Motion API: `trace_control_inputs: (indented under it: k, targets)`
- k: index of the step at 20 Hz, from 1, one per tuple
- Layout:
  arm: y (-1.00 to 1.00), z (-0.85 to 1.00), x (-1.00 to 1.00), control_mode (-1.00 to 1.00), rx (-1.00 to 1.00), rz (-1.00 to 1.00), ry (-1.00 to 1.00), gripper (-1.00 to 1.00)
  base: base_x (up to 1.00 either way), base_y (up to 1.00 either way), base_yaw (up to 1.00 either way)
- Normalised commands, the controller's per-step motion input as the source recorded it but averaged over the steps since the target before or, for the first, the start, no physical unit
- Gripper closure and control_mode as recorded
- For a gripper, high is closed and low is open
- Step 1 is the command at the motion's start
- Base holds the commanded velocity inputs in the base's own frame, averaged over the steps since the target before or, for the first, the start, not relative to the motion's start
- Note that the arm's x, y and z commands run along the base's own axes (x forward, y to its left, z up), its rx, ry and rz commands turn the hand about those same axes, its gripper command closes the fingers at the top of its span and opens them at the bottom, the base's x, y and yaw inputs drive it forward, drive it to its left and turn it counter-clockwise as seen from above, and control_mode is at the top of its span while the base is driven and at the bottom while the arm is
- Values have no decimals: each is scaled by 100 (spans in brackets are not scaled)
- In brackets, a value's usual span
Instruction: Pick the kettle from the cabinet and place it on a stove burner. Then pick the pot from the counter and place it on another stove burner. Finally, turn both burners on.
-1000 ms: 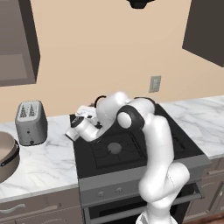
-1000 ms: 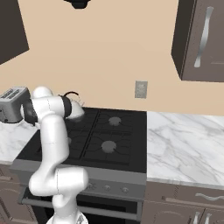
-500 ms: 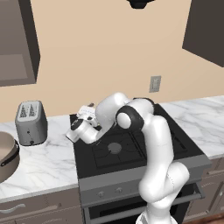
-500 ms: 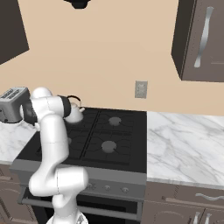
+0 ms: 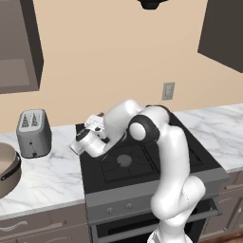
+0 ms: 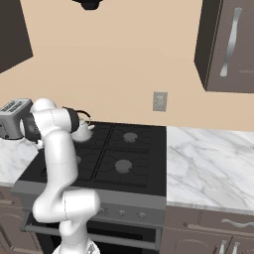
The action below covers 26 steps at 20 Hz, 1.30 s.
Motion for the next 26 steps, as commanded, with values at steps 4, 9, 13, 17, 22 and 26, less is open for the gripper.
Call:
trace_control_inputs:
  k: [4, 9, 13, 17, 22, 26]
  targets:
    - [0, 0, -7, -100, 16, -1, 0, -100, 0, 0, 0]
    - [0, 0, 0, -100, 15, 0, -1, -100, 0, 0, 0]
    - [-4, -1, 0, -100, 9, 0, -8, -100, 0, 0, 0]
    - [-7, -5, 0, -100, 3, 0, -12, -100, 0, 0, 0]
    - [-8, -9, 0, -100, 0, 0, -16, -100, 0, 0, 0]
    - [-8, -18, 0, -100, -3, 0, -18, -100, 0, 0, 0]
